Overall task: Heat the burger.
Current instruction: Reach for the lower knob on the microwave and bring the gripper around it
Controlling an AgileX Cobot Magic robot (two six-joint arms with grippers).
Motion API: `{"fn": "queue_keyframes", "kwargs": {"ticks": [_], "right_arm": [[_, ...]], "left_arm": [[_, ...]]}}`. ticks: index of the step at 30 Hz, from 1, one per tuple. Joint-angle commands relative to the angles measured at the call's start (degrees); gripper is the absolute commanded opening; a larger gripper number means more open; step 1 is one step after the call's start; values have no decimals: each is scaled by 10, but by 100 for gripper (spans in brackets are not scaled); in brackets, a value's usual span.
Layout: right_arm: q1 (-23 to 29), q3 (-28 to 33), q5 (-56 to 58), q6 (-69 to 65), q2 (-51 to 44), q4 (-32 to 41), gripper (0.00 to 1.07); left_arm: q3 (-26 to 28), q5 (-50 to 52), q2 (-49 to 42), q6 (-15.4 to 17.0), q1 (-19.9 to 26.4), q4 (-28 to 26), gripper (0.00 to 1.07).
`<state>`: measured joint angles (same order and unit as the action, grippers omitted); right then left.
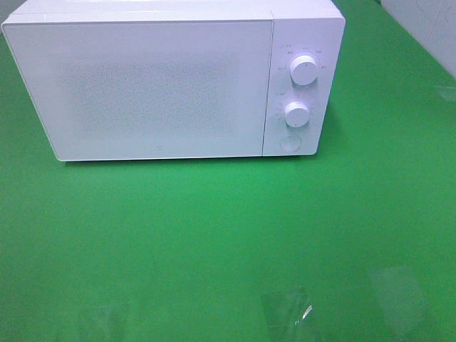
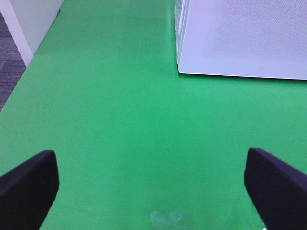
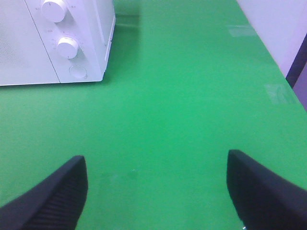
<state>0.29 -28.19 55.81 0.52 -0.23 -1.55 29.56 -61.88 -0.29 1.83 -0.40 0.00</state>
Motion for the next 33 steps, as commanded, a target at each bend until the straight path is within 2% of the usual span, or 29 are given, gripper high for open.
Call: {"fn": "queue_keyframes", "kwargs": {"ticks": [1, 7, 12, 16, 18, 21, 22, 25, 33], "right_arm": [[-1, 1, -7, -5, -15, -1, 76], [-1, -6, -16, -5, -6, -1, 76], [-1, -15, -76, -5, 34, -3, 76], [-1, -2, -154, -5, 69, -11, 76], [-1, 15, -232, -5, 93, -30, 76], [-1, 19, -253, -5, 98, -38, 76], [-1, 33, -312, -5, 113, -41, 76], [-1, 39, -327, -5, 120, -41, 76], [-1, 85, -484, -5, 198, -41, 76]], "left_arm": [[0, 8, -9, -2, 2, 0, 101], [0, 8, -9, -2, 2, 0, 101], [0, 8, -9, -2, 2, 0, 101], [0, 8, -9, -2, 2, 0, 101], [0, 8, -9, -2, 2, 0, 101], [0, 8, -9, -2, 2, 0, 101], [0, 8, -9, -2, 2, 0, 101], [0, 8, -9, -2, 2, 0, 101], [0, 8, -9, -2, 2, 0, 101]]}}
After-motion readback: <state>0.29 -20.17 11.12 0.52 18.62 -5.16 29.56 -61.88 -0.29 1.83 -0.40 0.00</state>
